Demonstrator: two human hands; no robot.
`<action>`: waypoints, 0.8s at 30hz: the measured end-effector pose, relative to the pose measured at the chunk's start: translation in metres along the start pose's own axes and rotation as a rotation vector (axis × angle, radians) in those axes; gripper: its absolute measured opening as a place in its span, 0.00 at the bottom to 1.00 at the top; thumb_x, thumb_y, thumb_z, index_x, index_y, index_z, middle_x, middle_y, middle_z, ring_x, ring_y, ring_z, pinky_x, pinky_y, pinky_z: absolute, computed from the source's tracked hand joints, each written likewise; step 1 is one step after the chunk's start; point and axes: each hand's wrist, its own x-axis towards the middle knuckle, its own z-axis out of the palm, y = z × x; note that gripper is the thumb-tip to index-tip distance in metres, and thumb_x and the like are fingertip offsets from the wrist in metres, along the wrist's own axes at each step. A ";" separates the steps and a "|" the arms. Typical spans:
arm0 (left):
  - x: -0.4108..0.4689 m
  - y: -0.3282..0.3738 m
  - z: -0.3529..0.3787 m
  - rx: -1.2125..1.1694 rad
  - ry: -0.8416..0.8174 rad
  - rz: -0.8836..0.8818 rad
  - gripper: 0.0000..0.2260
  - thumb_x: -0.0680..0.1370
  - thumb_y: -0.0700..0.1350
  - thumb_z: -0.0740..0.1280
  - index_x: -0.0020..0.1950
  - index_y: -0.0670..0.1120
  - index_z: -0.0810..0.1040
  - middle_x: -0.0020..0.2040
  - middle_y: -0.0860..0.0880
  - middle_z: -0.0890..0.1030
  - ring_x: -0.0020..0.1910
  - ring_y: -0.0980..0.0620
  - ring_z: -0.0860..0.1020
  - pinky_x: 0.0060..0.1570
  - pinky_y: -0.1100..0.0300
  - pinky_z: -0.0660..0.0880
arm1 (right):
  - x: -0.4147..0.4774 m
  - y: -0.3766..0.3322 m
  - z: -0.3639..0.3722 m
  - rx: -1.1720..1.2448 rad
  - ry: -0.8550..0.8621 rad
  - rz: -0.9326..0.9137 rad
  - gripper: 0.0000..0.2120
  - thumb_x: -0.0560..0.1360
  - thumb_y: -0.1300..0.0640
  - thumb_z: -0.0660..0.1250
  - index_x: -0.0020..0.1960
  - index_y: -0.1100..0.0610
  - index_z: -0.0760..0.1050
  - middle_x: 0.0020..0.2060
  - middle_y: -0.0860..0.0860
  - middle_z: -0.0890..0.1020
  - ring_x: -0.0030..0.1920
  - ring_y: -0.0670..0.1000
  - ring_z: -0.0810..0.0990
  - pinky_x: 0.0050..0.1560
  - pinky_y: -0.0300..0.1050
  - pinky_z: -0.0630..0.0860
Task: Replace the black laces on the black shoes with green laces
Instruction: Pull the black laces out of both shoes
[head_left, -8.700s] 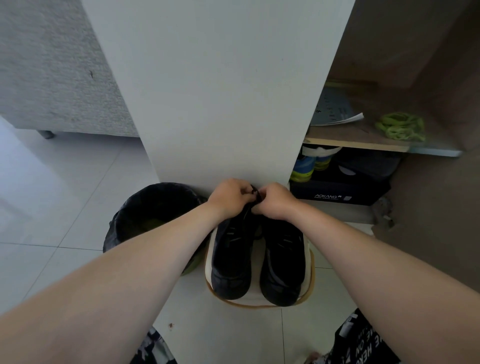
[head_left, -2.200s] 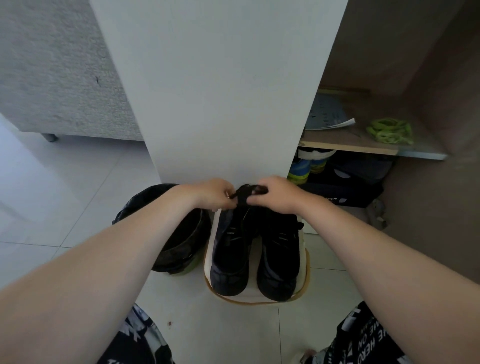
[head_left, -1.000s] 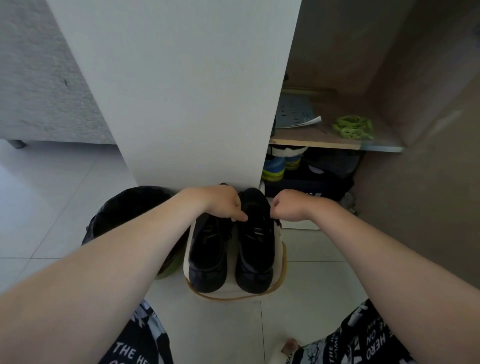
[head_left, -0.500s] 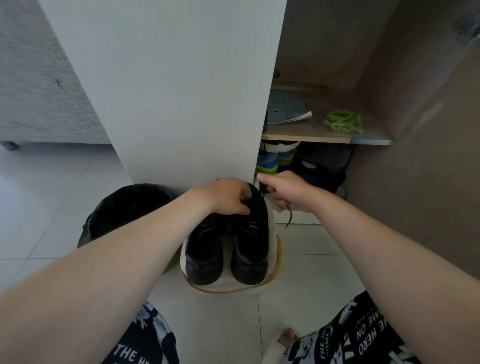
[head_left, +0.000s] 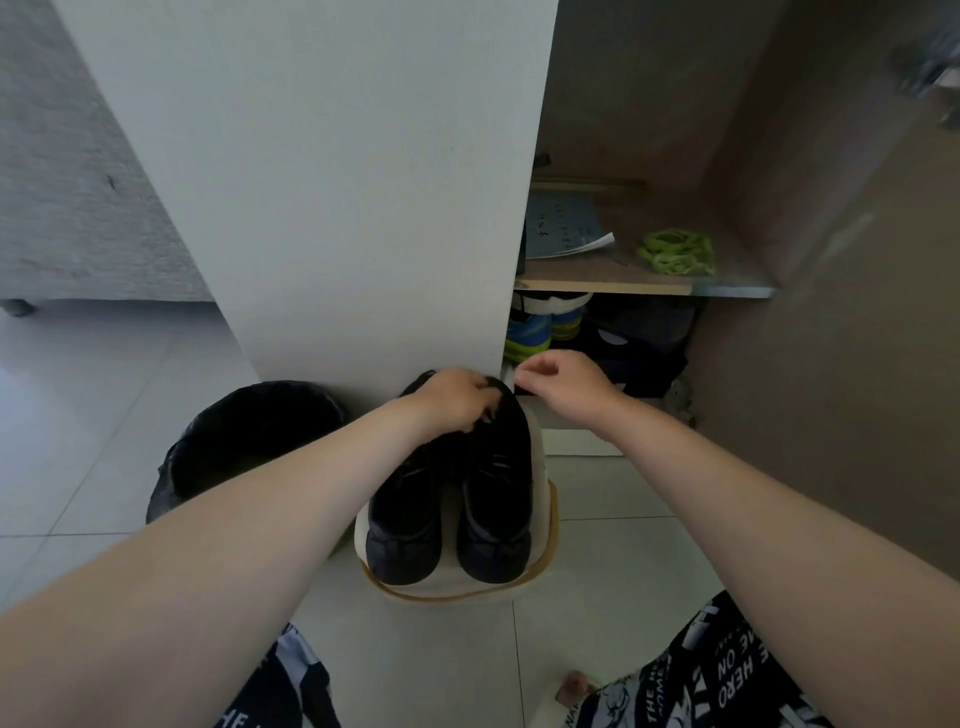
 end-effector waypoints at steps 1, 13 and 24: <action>0.003 -0.001 -0.004 -0.058 0.043 -0.067 0.11 0.81 0.47 0.62 0.42 0.45 0.78 0.38 0.46 0.82 0.33 0.50 0.77 0.34 0.61 0.72 | 0.001 0.006 -0.001 -0.116 0.005 0.000 0.05 0.78 0.53 0.70 0.49 0.53 0.82 0.45 0.46 0.83 0.49 0.46 0.81 0.49 0.42 0.77; -0.020 -0.004 -0.063 0.262 -0.252 -0.229 0.09 0.75 0.46 0.66 0.37 0.45 0.80 0.24 0.51 0.73 0.23 0.53 0.70 0.26 0.63 0.60 | -0.005 0.007 0.019 -0.373 -0.268 0.149 0.09 0.73 0.51 0.76 0.43 0.58 0.86 0.37 0.49 0.87 0.30 0.46 0.81 0.27 0.36 0.71; -0.012 0.002 -0.024 0.621 0.064 0.336 0.18 0.76 0.43 0.66 0.66 0.51 0.76 0.63 0.46 0.76 0.64 0.45 0.73 0.63 0.53 0.70 | -0.004 0.003 0.023 -0.367 -0.498 0.317 0.10 0.85 0.61 0.58 0.60 0.64 0.75 0.54 0.56 0.83 0.48 0.55 0.86 0.49 0.52 0.83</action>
